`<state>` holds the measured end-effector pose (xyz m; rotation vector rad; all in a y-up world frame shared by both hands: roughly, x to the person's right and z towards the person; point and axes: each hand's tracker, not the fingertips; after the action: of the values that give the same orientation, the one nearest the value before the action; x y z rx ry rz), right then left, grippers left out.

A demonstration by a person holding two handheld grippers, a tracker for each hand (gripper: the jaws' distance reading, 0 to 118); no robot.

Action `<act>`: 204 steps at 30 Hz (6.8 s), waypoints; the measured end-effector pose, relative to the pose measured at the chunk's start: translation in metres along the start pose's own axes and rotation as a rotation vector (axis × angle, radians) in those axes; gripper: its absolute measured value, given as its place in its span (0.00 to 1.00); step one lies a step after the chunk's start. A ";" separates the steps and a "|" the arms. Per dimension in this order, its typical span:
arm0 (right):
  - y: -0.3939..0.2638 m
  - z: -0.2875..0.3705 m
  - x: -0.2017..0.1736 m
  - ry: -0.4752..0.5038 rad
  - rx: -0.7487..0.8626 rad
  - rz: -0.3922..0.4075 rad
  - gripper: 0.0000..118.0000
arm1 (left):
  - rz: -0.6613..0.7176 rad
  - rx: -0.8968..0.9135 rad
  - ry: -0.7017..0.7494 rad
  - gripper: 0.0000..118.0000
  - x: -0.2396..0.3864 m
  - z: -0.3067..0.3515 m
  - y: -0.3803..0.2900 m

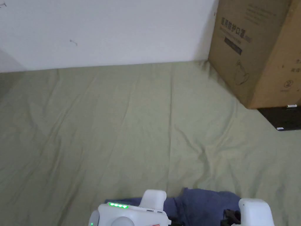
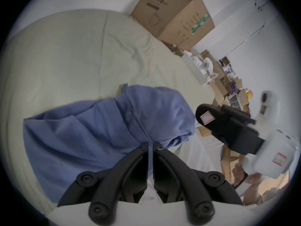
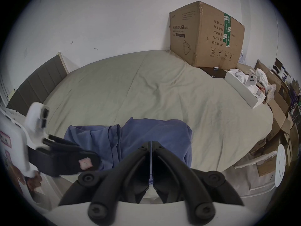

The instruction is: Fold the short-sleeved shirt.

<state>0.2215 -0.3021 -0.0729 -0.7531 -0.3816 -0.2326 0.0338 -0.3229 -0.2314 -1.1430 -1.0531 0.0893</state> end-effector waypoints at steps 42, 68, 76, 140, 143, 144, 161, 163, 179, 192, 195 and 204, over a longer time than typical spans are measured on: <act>0.004 -0.020 -0.034 -0.012 -0.135 0.067 0.02 | 0.593 0.042 -0.316 0.10 -0.218 0.027 -0.042; -0.005 -0.012 -0.016 0.041 -0.105 0.010 0.02 | 0.455 0.156 0.327 0.10 -0.165 0.233 0.011; -0.013 -0.014 0.025 0.004 -0.123 -0.118 0.02 | 0.301 0.032 0.208 0.14 -0.077 0.108 0.052; 0.027 -0.134 -0.167 0.372 -0.389 0.205 0.02 | 0.574 0.275 -0.058 0.98 -0.223 0.128 -0.063; 0.026 -0.135 -0.168 0.369 -0.385 0.210 0.02 | 0.530 0.170 -0.131 0.98 -0.224 0.104 -0.045; 0.026 -0.134 -0.169 0.368 -0.385 0.210 0.02 | 0.522 0.120 -0.167 0.96 -0.228 0.091 -0.039; 0.053 -0.088 -0.163 0.389 -0.295 0.196 0.02 | 0.427 0.030 0.085 0.25 -0.262 0.141 -0.012; 0.052 -0.085 -0.158 0.386 -0.293 0.183 0.02 | 0.397 0.050 0.253 0.25 -0.282 0.186 -0.004; 0.020 -0.108 -0.129 0.265 -0.389 0.120 0.02 | 0.351 -0.136 1.325 0.87 -0.458 0.359 -0.031; 0.026 -0.080 -0.118 0.302 -0.299 0.108 0.02 | 0.331 0.259 0.937 0.00 -0.298 0.349 -0.012; 0.029 -0.067 -0.109 0.318 -0.253 0.074 0.02 | 0.244 0.281 0.896 0.00 -0.252 0.316 -0.018; 0.057 0.001 -0.103 0.250 0.065 0.092 0.02 | 0.043 0.564 0.855 0.00 -0.074 0.257 -0.024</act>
<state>0.1473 -0.2541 -0.1505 -0.6670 -0.1162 -0.2239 -0.2018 -0.1958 -0.2550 -0.5755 -0.2058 -0.0668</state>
